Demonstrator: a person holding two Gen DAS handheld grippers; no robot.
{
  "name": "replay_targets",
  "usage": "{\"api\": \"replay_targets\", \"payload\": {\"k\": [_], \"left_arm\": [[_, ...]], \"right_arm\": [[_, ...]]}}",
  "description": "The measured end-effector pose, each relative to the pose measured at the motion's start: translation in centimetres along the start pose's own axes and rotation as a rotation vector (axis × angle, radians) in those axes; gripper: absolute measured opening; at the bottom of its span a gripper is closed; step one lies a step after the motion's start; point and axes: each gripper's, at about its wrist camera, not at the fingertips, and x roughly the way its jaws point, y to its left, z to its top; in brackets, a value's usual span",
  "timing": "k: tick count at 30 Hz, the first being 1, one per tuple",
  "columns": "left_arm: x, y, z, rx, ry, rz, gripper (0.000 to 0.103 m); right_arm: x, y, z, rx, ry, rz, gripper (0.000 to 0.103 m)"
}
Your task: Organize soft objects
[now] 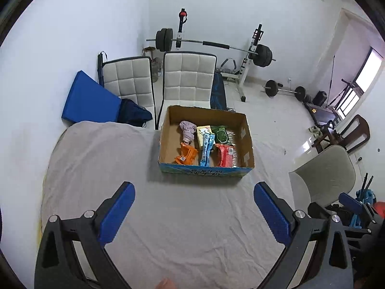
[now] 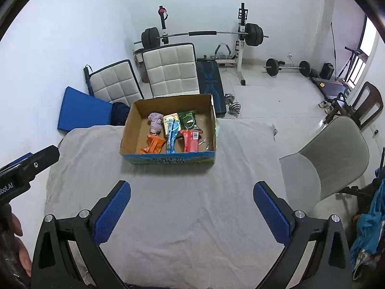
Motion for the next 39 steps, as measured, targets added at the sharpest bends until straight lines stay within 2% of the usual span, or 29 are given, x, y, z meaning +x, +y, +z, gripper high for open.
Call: {"api": "replay_targets", "payload": {"k": [17, 31, 39], "left_arm": [[-1.7, -0.6, -0.5, 0.029, -0.070, 0.035, 0.101], [-2.4, -1.0, -0.3, 0.026, -0.091, 0.042, 0.101], [-2.2, -1.2, -0.2, 0.029, -0.091, 0.051, 0.101]], "right_arm": [[-3.4, 0.3, 2.2, 0.008, -0.126, -0.029, 0.103], [-5.1, -0.7, 2.5, 0.010, -0.165, -0.032, 0.103], [-5.2, -0.9, 2.5, 0.008, -0.158, -0.023, 0.103]]}}
